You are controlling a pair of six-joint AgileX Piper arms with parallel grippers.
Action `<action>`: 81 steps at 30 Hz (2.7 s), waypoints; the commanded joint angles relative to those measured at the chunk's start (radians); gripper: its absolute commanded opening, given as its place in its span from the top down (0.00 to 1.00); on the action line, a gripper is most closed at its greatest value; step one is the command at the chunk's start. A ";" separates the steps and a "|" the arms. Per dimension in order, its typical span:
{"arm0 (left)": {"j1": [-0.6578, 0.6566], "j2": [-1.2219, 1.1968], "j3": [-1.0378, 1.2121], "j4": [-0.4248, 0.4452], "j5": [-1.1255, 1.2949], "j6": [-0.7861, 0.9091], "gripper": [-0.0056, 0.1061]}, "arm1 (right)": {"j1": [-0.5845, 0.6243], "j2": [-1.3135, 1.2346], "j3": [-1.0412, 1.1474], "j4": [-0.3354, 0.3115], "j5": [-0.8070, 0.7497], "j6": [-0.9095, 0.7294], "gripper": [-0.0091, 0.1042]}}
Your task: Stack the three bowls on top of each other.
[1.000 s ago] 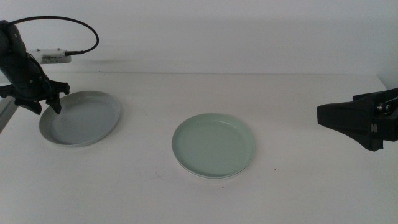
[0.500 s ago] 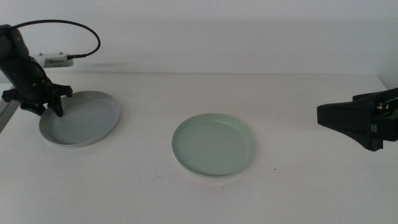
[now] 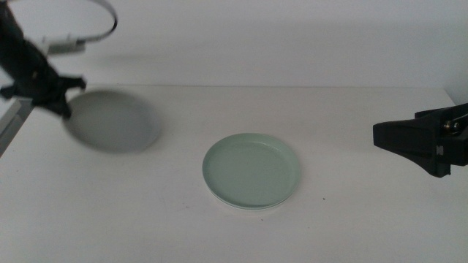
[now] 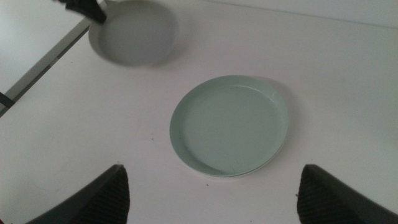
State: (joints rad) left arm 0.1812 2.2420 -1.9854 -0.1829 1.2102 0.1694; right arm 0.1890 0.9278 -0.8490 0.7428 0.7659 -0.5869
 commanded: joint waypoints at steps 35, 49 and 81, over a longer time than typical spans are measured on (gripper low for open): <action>-0.582 0.026 -0.002 0.062 0.011 -0.128 0.79 | -0.008 -0.004 0.005 0.004 -0.009 -0.013 0.10; -0.512 -0.188 -0.021 0.042 0.011 -0.143 0.11 | -0.008 -0.004 0.005 0.004 -0.009 -0.013 0.10; -0.013 -1.142 1.025 -0.454 -0.524 0.304 0.11 | -0.008 -0.004 0.005 0.004 -0.011 -0.013 0.10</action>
State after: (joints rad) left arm 0.1680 1.1047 -0.9652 -0.6359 0.7147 0.4702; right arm 0.1890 0.9278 -0.8490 0.7428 0.7621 -0.5869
